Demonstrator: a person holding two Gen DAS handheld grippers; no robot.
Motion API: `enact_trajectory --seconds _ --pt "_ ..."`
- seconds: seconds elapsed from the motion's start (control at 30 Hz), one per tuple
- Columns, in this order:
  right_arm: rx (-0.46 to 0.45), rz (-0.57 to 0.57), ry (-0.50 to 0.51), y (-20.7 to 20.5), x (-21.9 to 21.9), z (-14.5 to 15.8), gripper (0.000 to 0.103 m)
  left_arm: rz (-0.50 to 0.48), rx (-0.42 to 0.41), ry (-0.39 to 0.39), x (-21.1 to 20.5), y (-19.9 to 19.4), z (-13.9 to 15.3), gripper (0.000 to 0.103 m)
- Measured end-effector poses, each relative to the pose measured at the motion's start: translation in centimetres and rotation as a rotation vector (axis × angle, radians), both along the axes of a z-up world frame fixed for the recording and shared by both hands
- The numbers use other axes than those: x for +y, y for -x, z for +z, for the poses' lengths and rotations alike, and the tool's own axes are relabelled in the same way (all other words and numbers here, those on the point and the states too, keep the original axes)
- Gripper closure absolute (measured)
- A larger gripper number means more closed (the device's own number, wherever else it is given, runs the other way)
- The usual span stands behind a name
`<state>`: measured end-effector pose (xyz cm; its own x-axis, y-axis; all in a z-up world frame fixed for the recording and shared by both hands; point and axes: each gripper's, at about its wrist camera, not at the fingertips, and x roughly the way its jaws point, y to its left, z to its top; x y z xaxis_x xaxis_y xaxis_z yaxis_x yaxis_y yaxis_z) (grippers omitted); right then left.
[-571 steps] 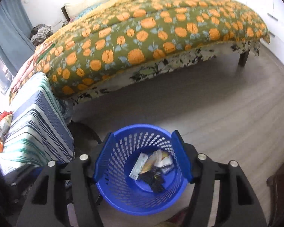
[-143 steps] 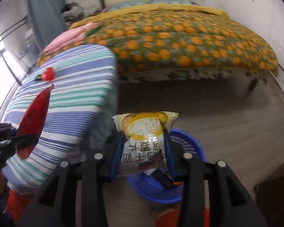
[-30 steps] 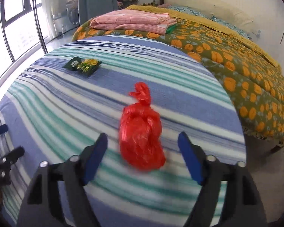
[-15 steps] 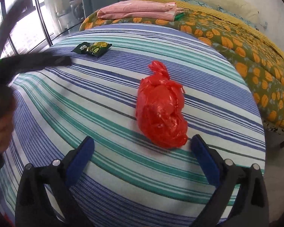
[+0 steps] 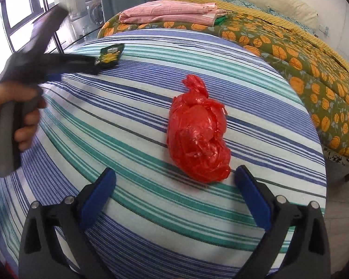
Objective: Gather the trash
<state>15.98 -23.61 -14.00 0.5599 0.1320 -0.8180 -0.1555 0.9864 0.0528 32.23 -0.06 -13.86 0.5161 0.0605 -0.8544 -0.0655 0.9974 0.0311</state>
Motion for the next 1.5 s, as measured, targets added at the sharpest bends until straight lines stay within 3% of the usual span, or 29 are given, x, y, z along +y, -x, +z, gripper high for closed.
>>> enact_trajectory --seconds 0.1,0.2,0.27,0.37,0.57,0.63,0.73,0.77,0.9,1.13,1.33,1.37,1.4,1.43,1.5 --pt "0.000 0.000 0.001 0.0 0.0 0.0 0.004 0.035 -0.001 -0.014 3.2 0.7 0.2 0.004" --pt "-0.001 0.000 0.001 -0.1 -0.3 0.0 0.004 -0.037 -0.045 0.062 3.6 1.3 1.4 0.005" --pt "-0.002 0.000 0.001 0.1 -0.1 0.0 0.004 -0.125 -0.073 0.100 1.9 1.3 2.3 0.005" --pt "-0.002 0.000 0.000 0.0 -0.4 0.0 0.004 -0.208 -0.093 0.093 -1.5 0.3 3.0 0.005" --pt "-0.002 0.000 0.000 0.0 -0.3 0.0 0.004 -0.162 -0.020 0.062 -5.2 -3.9 0.3 0.005" --pt "-0.003 0.000 0.000 0.1 -0.1 -0.1 0.004 -0.143 -0.027 0.049 -5.5 -4.1 0.0 0.010" --pt "-0.003 0.001 0.000 0.1 -0.1 -0.1 0.004 -0.171 -0.056 0.024 -5.6 -3.4 0.1 0.038" --pt "-0.003 0.001 0.001 0.0 -0.3 -0.1 0.004 -0.194 -0.067 0.025 -5.5 -3.0 0.3 0.058" --pt "-0.003 0.002 0.001 0.0 -0.2 -0.1 0.004 -0.253 -0.046 0.054 -4.1 -0.9 0.8 0.064" --pt "-0.004 0.002 0.001 0.0 -0.1 -0.1 0.004 -0.416 0.000 0.105 -1.5 10.6 1.5 0.065" --pt "-0.004 0.002 0.001 0.0 -0.3 -0.1 0.004 -0.447 0.001 0.168 -0.5 17.8 0.9 0.062" --pt "-0.004 0.002 0.002 0.0 -0.3 -0.1 0.004 -0.445 -0.016 0.164 -0.6 18.5 0.8 0.056" --pt "-0.004 0.002 0.001 0.0 -0.3 -0.1 0.004 -0.440 -0.032 0.150 -0.6 19.0 0.8 0.039" --pt "-0.004 0.003 0.002 0.0 -0.3 -0.1 0.004 -0.435 -0.038 0.133 -0.8 19.3 0.6 0.030" --pt "-0.004 0.003 0.002 0.0 -0.2 -0.1 0.004 -0.419 -0.054 0.134 -1.0 19.5 0.2 0.021"
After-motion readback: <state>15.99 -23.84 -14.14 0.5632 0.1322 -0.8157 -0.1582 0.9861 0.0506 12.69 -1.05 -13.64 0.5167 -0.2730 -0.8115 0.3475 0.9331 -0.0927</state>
